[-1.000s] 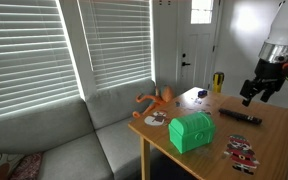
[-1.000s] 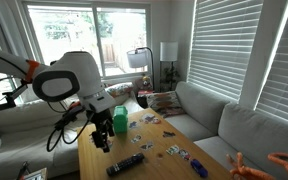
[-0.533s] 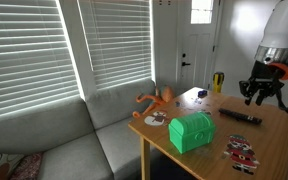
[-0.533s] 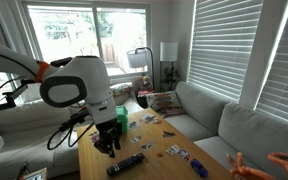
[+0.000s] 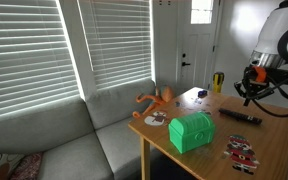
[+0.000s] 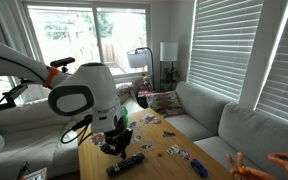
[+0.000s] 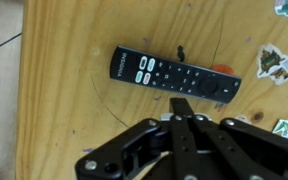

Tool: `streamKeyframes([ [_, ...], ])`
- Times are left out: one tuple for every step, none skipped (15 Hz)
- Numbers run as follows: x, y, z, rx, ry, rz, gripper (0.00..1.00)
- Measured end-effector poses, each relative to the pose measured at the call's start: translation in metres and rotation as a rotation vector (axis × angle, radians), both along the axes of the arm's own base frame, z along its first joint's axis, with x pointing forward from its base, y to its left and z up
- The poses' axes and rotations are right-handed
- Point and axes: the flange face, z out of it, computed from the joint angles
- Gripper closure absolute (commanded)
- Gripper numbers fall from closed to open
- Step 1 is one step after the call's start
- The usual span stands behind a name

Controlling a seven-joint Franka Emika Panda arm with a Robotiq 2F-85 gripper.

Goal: Press a button on the black remote

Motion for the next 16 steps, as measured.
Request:
streamKeyframes([
  [0.002, -0.002, -0.003, 0.006, -0.008, -0.036, 1.00],
  [0.003, -0.003, -0.005, 0.012, -0.014, -0.065, 1.00],
  [0.004, -0.004, -0.007, 0.016, -0.017, -0.089, 1.00],
  [0.004, -0.005, -0.009, 0.020, -0.019, -0.108, 1.00],
  [0.004, -0.007, -0.011, 0.023, -0.015, -0.120, 1.00],
  [0.004, -0.008, -0.013, 0.026, -0.011, -0.126, 1.00],
  [0.005, -0.008, -0.016, 0.028, -0.005, -0.128, 1.00],
  [0.005, -0.009, -0.018, 0.030, 0.000, -0.129, 1.00],
  [0.005, -0.010, -0.020, 0.032, 0.005, -0.131, 1.00],
  [0.005, -0.011, -0.022, 0.033, 0.010, -0.132, 1.00],
  [0.005, -0.012, -0.024, 0.034, 0.013, -0.134, 1.00],
  [0.005, -0.013, -0.025, 0.034, 0.016, -0.136, 1.00],
  [0.005, -0.014, -0.026, 0.034, 0.018, -0.137, 1.00],
  [0.005, -0.015, -0.027, 0.035, 0.019, -0.137, 1.00],
  [0.006, -0.016, -0.027, 0.036, 0.020, -0.138, 1.00],
  [0.006, -0.017, -0.027, 0.036, 0.020, -0.139, 1.00],
])
